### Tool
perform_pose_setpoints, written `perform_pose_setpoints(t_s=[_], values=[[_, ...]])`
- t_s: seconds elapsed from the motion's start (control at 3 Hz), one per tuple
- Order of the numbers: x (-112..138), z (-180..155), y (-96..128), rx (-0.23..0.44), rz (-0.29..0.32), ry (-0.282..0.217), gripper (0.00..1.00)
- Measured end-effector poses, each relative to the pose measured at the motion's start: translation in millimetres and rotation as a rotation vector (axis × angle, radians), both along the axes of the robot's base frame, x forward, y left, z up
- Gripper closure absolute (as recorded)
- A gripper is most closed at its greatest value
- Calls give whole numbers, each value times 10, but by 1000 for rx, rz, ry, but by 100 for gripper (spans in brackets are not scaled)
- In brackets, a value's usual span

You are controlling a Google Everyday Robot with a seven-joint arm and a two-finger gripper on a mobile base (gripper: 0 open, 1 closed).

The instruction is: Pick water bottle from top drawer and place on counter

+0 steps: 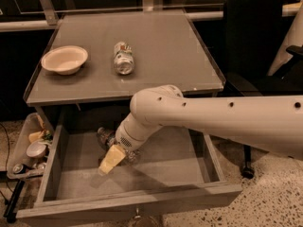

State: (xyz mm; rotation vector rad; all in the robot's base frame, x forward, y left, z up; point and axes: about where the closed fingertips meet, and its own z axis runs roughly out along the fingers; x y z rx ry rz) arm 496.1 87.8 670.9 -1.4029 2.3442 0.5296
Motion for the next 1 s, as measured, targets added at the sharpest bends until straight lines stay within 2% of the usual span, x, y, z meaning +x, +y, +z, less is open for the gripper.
perform_pose_setpoints(t_s=[0.67,1.0], values=[[173,-375,165,11,-63,-4,0],[311,-552,92,-3,-93,-14,0]])
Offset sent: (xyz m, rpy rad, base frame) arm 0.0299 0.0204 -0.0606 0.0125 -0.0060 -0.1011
